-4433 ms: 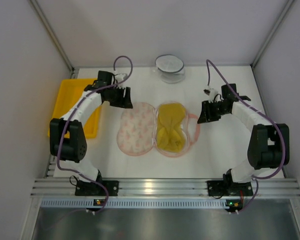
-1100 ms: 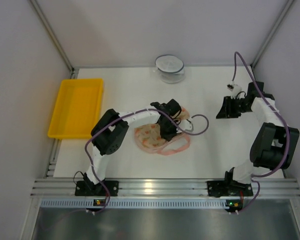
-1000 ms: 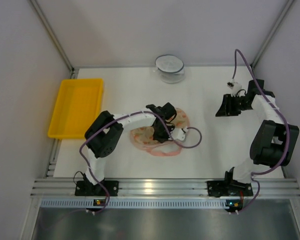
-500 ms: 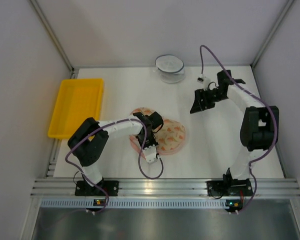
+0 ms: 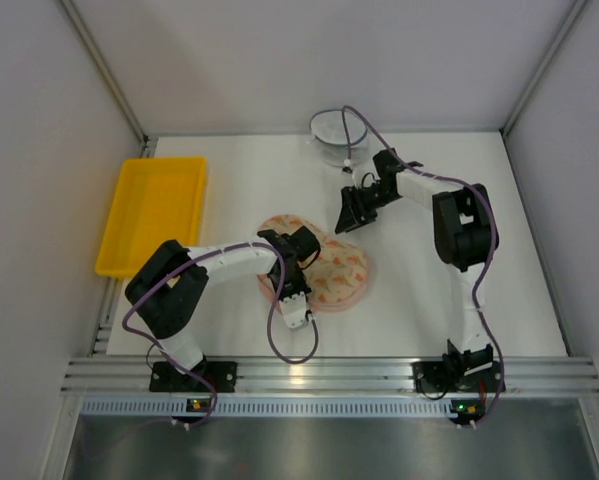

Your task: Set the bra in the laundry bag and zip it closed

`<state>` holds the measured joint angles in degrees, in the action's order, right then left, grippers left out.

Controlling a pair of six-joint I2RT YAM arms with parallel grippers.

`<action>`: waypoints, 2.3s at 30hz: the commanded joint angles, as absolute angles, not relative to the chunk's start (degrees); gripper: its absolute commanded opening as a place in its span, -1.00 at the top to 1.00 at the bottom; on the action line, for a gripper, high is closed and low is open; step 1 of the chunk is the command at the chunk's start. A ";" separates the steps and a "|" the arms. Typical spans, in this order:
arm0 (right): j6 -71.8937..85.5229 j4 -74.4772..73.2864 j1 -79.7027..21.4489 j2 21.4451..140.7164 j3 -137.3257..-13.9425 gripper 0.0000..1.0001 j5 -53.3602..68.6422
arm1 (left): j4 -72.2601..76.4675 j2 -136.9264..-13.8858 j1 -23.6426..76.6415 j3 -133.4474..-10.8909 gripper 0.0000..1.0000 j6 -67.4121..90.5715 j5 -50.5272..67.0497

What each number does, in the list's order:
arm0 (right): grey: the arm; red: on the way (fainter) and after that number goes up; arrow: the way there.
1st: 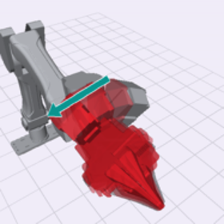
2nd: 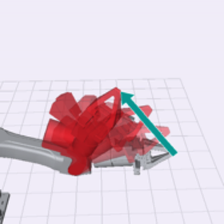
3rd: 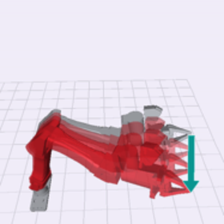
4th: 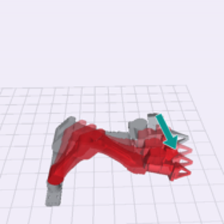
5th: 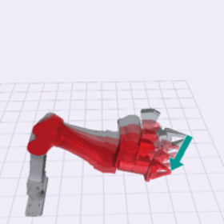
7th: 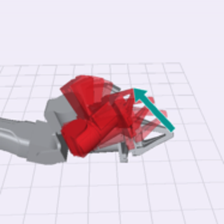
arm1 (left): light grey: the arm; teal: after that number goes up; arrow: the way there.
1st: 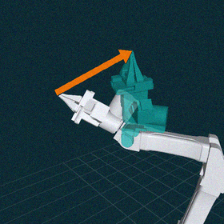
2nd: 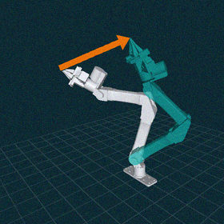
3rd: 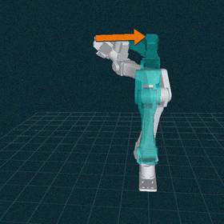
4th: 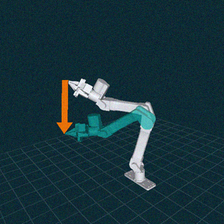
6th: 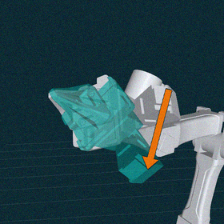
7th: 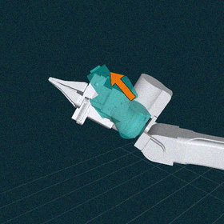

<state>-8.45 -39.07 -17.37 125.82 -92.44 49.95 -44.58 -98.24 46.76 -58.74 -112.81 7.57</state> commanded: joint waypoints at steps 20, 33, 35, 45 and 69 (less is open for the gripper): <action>-3.52 -30.34 -24.00 127.98 -90.53 1.00 59.86 | -38.77 -98.18 46.14 -52.82 0.46 -142.22 9.05; 10.11 -14.15 -15.65 114.44 -74.54 1.00 51.95 | -38.14 -87.81 45.97 -61.08 -0.11 -115.96 10.99; 10.89 -12.66 -14.51 113.12 -72.44 1.00 50.81 | -38.23 -85.45 45.97 -61.52 -0.12 -113.04 10.29; 21.44 -0.97 -10.37 104.17 -59.07 1.00 39.66 | -38.32 -84.28 38.95 -73.55 -0.28 -63.96 10.11; 40.08 -1.93 -16.96 95.71 -49.31 1.00 12.39 | -24.70 -104.58 31.02 -77.60 -0.19 32.87 26.90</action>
